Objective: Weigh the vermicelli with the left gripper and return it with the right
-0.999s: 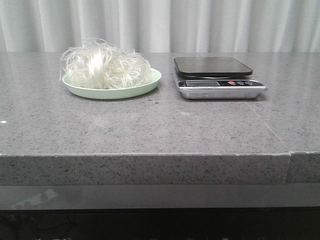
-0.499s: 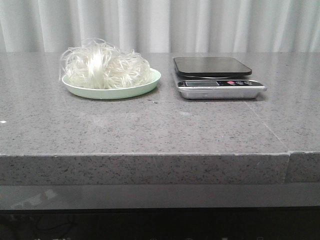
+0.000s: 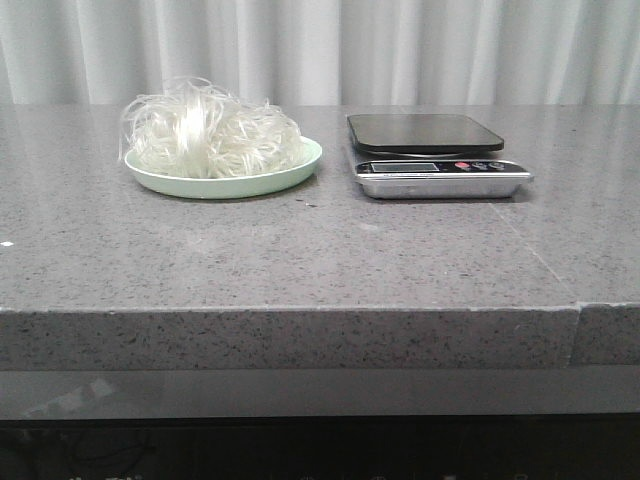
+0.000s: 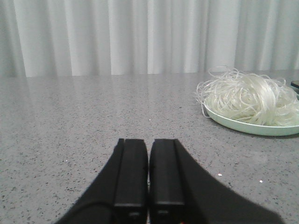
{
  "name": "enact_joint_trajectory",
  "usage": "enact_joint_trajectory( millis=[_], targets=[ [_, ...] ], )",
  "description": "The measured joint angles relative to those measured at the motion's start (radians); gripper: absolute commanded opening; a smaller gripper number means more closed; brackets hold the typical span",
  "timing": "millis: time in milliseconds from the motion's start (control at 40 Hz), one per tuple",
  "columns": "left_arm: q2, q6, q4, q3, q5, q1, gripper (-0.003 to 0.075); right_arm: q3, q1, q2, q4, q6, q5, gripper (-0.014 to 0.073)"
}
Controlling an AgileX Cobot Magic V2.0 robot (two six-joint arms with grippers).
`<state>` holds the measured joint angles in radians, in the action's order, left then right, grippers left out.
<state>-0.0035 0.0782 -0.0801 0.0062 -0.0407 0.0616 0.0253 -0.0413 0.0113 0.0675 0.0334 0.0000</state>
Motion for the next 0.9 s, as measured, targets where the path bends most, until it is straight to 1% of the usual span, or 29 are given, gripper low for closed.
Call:
enact_joint_trajectory(
  millis=[175,674,899],
  targets=[
    [0.0,0.0,0.0,0.0,0.0,-0.036,0.0155,0.0,0.0,0.0,0.002,0.0,0.0,0.0195],
    [0.0,0.0,0.0,0.0,0.0,-0.036,0.0155,0.0,0.0,0.0,0.002,0.0,0.0,0.0195],
    [0.0,-0.006,0.0,0.0,-0.025,-0.036,0.0155,0.0,0.0,0.0,0.004,0.0,0.0,0.0195]
  ],
)
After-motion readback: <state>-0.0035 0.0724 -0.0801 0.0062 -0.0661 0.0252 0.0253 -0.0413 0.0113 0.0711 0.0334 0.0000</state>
